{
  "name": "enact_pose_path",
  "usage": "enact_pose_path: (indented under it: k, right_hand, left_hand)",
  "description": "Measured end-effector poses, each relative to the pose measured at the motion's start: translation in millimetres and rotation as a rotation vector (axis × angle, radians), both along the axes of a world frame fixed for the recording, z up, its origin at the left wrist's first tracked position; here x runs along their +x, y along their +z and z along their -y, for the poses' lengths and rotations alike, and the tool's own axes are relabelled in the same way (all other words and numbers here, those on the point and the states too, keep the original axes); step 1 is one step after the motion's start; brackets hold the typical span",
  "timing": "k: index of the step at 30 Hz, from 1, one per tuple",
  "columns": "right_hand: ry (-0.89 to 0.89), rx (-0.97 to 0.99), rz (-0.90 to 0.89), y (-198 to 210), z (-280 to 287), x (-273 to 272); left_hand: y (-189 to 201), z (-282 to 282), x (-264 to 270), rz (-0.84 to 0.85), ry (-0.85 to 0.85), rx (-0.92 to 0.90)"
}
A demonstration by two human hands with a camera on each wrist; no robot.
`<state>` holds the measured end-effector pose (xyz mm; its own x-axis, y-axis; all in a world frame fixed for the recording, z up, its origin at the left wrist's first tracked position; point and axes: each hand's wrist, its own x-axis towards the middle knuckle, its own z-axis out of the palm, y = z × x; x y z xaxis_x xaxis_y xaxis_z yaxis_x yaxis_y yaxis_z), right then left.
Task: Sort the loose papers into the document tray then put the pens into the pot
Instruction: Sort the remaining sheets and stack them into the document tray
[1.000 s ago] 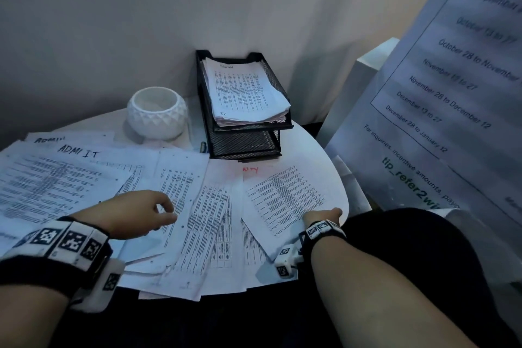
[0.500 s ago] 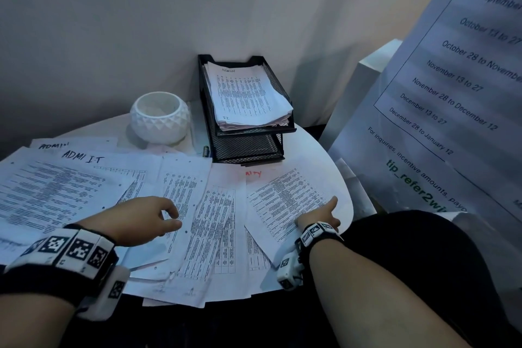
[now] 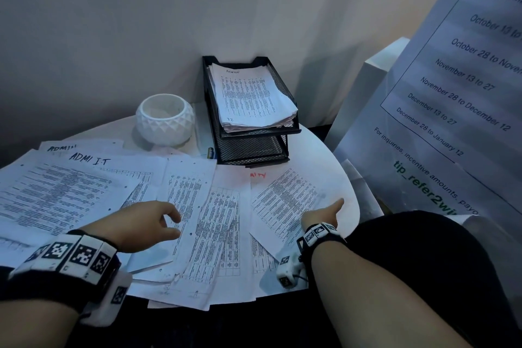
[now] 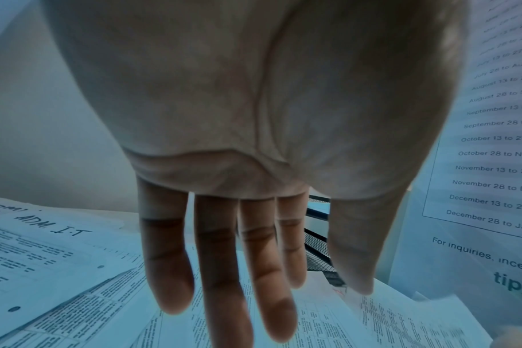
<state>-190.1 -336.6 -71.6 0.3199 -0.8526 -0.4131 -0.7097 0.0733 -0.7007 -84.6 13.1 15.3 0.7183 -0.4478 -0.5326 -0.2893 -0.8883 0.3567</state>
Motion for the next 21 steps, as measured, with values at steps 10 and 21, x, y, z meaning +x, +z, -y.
enact_pose_path:
  k: [10,21]
  right_hand:
    - [0.058,-0.205,0.296,71,-13,30]
    - [0.337,-0.107,0.667,110,-129,32]
  left_hand:
    - [16,9,2,0.074,0.091,-0.155]
    - [25,-4,4,0.131,0.5,-0.565]
